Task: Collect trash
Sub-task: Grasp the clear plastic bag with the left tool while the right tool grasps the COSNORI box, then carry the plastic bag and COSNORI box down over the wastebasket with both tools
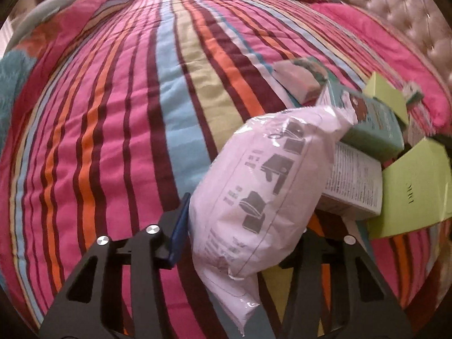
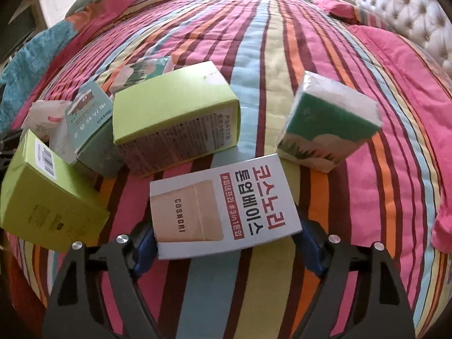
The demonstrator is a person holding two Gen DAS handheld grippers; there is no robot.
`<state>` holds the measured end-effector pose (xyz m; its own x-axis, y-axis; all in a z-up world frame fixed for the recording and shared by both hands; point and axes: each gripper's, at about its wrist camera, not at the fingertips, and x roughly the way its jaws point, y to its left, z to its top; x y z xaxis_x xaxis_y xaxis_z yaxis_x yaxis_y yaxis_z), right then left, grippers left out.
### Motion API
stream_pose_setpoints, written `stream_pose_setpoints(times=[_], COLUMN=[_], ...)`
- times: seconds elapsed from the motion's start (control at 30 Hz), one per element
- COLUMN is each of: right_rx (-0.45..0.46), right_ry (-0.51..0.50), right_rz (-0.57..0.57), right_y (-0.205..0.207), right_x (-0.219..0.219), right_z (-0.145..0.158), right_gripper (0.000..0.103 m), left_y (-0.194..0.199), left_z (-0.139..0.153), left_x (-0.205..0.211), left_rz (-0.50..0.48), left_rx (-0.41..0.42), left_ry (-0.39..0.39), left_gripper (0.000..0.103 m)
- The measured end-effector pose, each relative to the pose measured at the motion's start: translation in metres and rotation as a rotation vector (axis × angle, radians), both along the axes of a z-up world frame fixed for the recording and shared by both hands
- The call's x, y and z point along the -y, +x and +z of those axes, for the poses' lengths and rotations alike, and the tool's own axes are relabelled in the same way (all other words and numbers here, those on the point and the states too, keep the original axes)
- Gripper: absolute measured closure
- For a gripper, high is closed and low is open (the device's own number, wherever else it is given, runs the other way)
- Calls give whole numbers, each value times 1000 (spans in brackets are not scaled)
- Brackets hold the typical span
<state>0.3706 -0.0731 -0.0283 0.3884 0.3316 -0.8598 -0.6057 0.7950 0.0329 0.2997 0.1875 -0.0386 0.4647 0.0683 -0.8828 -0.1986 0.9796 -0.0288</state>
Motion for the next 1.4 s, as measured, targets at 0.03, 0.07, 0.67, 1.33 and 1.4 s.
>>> stream_pose_setpoints(times=[0.03,0.07,0.67,1.33,1.4], right_rx=[-2,-7,8,13,23], right_ry=[13,24,121,215,216], right_rz=[-6,-6,-66,-53,-38], right_y=[-2,-4,-72,-173,-184], right_x=[2,3,37,74,75], right_z=[2,2,31,48,50], right_gripper=[25,25,25,25,25], left_y=[-2,-4,-100,-209,-220], left_z=[1,2,27,31,28], left_x=[-2,-3,27,83,88], left_rz=[5,8,23,-23,-34], left_rx=[2,4,113,181,176], left_ry=[-14,-18,-127,-101,-112], left_gripper=[58,58,59,59,59])
